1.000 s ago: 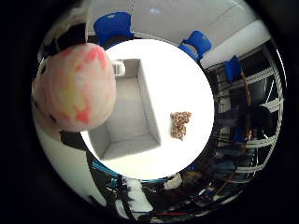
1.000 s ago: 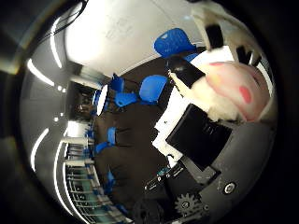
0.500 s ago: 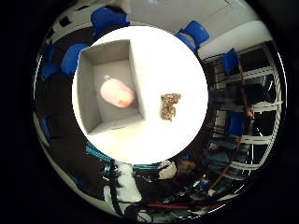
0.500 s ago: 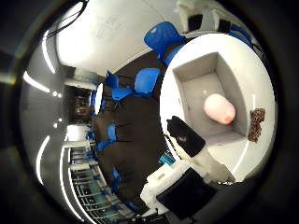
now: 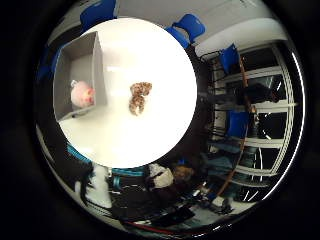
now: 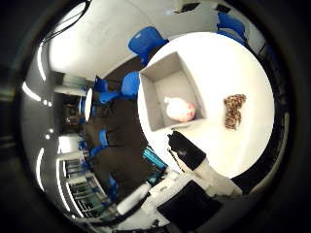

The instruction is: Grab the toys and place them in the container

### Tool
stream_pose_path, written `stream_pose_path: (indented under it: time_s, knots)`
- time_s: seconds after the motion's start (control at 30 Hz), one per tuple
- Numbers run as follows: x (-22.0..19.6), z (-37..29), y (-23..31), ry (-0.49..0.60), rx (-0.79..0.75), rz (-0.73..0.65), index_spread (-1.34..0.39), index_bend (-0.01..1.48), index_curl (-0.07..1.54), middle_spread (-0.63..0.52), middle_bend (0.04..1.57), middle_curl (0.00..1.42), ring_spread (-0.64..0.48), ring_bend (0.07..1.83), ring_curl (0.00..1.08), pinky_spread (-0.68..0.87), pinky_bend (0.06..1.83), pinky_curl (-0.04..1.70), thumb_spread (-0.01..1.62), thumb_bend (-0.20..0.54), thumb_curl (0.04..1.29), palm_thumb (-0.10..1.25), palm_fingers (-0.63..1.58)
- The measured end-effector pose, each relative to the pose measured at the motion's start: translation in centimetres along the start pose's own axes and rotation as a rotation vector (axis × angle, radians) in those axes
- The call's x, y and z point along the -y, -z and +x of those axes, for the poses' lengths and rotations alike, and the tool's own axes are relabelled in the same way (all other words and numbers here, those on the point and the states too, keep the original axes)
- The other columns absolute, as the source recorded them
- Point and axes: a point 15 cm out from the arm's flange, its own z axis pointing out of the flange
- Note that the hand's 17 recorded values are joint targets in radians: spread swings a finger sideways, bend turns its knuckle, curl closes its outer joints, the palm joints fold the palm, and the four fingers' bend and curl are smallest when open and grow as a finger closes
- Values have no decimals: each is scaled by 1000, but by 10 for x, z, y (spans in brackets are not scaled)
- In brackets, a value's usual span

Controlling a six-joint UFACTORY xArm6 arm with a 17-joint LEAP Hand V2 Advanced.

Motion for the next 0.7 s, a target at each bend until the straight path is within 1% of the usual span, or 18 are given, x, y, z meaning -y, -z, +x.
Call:
stream_pose_path:
  time_s: [0.1, 0.17, 0.27, 0.37, 0.5, 0.6, 0.7]
  knots:
    - [-15, 33, -24, 43, -19, -77, -414, 159, 314, 22, 186, 307, 205, 265, 211, 430, 389, 363, 1063, -24, 345, 635, 24]
    - [-19, 50, -28, 67, -50, -88, -419, 156, 296, 16, 186, 305, 206, 267, 221, 420, 400, 358, 1049, -26, 338, 628, 8]
    - [-23, 78, -31, 90, -138, -108, -426, 152, 279, 13, 187, 304, 203, 270, 230, 412, 417, 352, 1016, -24, 334, 636, -4]
    - [-25, 89, -55, 121, -187, -138, -431, 153, 267, 12, 186, 301, 196, 274, 238, 407, 429, 346, 987, -25, 332, 642, -10]
    - [-16, 108, -75, 178, -307, -117, -433, 156, 260, 11, 184, 299, 192, 275, 246, 396, 440, 340, 972, -26, 332, 650, -10]
    - [-20, 111, -97, 235, -382, -132, -433, 154, 256, 11, 184, 298, 187, 280, 252, 394, 450, 336, 969, -27, 331, 650, -9]
    - [-14, 114, -108, 276, -454, -118, -432, 156, 252, 11, 185, 297, 178, 287, 257, 394, 458, 335, 968, -28, 329, 648, -9]
